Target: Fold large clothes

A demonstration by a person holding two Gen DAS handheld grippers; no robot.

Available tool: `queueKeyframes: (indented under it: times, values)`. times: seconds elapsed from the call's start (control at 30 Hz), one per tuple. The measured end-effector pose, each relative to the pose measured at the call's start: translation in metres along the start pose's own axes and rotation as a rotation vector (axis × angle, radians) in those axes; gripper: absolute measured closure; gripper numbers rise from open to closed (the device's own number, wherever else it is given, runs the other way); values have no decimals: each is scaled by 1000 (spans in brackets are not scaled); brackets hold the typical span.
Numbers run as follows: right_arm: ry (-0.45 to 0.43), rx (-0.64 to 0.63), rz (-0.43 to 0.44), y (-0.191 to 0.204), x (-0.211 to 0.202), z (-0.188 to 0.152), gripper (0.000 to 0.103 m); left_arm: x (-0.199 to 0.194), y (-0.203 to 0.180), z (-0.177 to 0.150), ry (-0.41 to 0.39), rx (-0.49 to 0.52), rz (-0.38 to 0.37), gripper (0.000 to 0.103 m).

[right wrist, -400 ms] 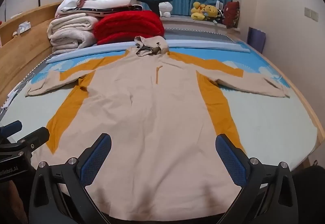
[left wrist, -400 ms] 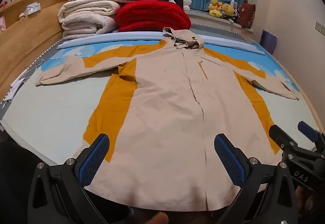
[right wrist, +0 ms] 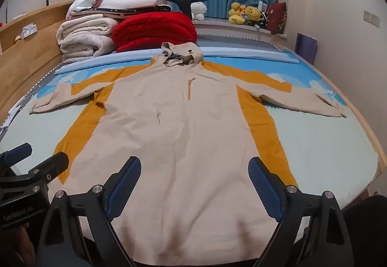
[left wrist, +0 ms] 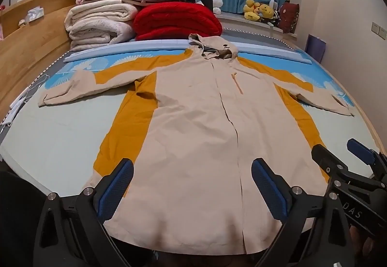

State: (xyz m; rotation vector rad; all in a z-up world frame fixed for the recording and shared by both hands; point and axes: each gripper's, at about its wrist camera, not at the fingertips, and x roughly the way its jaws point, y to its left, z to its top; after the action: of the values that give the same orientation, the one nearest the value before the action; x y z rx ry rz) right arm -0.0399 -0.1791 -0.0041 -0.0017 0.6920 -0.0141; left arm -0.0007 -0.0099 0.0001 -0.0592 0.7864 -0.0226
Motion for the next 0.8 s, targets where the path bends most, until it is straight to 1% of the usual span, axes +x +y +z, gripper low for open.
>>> queueKeyframes:
  times: [0.07,0.1,0.13,0.27,0.53,0.8]
  values:
    - [-11,0,7,-3,-3,-3,13,-1,1,-1,-4,-3,-1,6]
    - [1,-9,4,4,-2,8,13,-1,1,0,-4,-5,-2,6]
    - [2,-12,5,7,-2,13,13,-1,1,0,-4,-5,-2,6]
    - [-1,-19,21,8,-5,16,13,-1,1,0,-6,-9,-5,6]
    - [-17,-46,27,12,-8,16,13,-2,0,1,-6,-9,-6,6]
    - [-19,-43,30,16,-8,14,13,-3,0,2,-4,-11,-7,6]
